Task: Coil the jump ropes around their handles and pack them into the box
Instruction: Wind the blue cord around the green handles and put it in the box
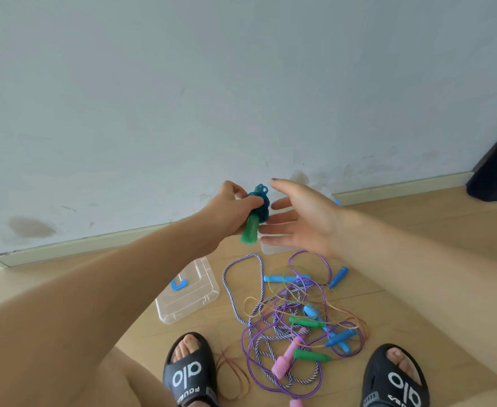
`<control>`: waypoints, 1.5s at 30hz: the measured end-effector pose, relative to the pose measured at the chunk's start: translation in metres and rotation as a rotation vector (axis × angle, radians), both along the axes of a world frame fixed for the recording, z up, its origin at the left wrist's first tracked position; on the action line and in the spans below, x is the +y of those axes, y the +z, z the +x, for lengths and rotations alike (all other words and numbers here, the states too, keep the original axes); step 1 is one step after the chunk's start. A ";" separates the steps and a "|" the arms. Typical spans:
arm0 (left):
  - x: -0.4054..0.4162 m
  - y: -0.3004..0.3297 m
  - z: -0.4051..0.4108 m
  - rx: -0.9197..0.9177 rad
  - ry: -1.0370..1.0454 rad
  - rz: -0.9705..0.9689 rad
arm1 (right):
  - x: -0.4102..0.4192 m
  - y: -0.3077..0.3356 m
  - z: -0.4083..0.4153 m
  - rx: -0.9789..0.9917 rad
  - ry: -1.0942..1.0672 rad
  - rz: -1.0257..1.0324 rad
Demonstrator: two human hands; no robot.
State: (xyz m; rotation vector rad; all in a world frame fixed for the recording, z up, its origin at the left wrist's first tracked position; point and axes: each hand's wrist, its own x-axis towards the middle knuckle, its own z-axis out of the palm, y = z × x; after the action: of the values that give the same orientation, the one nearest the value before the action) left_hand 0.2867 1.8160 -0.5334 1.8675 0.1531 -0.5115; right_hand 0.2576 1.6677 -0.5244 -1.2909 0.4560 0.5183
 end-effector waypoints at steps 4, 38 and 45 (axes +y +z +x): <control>-0.007 -0.012 0.046 0.079 -0.125 -0.001 | -0.001 -0.027 0.049 -0.030 0.043 -0.034; -0.020 -0.282 0.180 -0.277 -0.174 0.569 | -0.029 -0.327 0.237 0.014 0.502 -1.112; -0.014 -0.261 0.114 -0.269 -0.382 0.781 | -0.038 -0.271 0.179 -0.518 0.204 -1.260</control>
State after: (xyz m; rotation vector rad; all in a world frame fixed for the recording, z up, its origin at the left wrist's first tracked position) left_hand 0.4006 1.8021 -0.7942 2.7366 -0.2249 -0.4860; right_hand 0.4369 1.6297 -0.7951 -2.6111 0.1768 -0.0253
